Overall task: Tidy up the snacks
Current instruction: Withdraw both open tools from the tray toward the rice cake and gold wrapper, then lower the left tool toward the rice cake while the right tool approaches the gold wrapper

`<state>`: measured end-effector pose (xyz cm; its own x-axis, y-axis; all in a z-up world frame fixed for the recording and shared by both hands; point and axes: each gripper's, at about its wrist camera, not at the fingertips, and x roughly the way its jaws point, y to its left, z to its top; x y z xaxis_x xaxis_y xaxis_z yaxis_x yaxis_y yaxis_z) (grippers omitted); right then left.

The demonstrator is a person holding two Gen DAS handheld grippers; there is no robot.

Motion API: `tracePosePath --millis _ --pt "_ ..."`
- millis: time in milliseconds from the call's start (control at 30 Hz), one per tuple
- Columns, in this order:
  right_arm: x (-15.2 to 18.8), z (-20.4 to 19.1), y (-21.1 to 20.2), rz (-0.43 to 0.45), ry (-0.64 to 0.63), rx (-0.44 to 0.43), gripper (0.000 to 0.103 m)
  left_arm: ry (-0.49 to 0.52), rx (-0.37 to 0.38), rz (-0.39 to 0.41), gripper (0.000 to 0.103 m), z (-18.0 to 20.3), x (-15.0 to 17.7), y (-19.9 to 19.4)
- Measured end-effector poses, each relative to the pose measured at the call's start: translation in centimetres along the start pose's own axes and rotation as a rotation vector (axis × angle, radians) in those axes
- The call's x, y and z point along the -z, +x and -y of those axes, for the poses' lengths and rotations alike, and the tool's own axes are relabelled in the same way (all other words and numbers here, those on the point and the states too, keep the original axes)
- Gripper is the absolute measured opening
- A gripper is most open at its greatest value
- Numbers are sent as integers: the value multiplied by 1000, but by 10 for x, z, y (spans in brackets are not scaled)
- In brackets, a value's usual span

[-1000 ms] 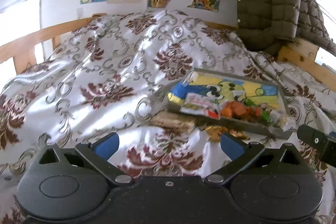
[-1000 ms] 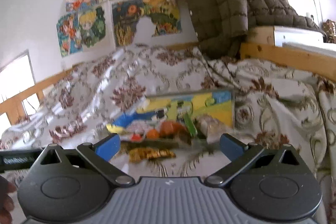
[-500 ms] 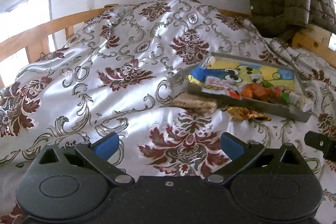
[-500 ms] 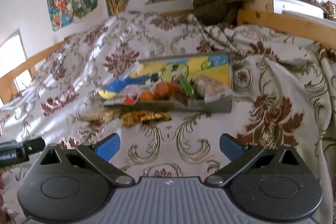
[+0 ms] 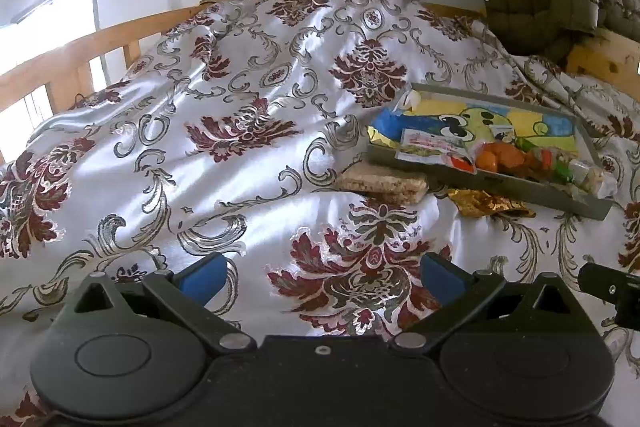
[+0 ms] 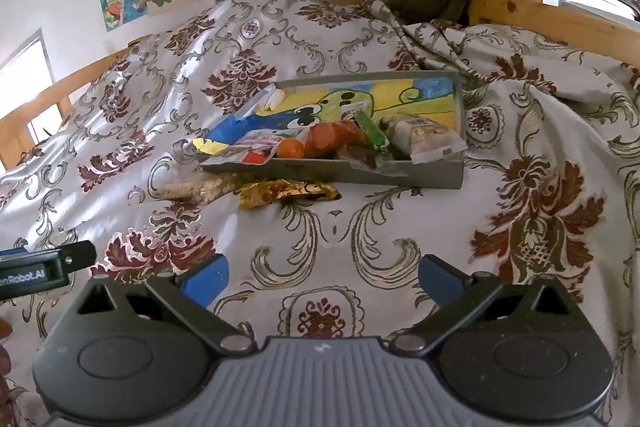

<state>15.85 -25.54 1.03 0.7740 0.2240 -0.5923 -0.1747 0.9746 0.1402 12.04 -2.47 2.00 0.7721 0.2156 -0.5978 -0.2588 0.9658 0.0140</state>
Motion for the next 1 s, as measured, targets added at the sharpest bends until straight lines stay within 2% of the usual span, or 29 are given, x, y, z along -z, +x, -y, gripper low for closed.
tracePosePath --millis 767,1000 --pt "-6 -4 22 50 -8 -11 103 52 6 17 102 16 -24 30" --pt "-9 0 32 83 0 -3 103 125 12 37 102 25 -36 45"
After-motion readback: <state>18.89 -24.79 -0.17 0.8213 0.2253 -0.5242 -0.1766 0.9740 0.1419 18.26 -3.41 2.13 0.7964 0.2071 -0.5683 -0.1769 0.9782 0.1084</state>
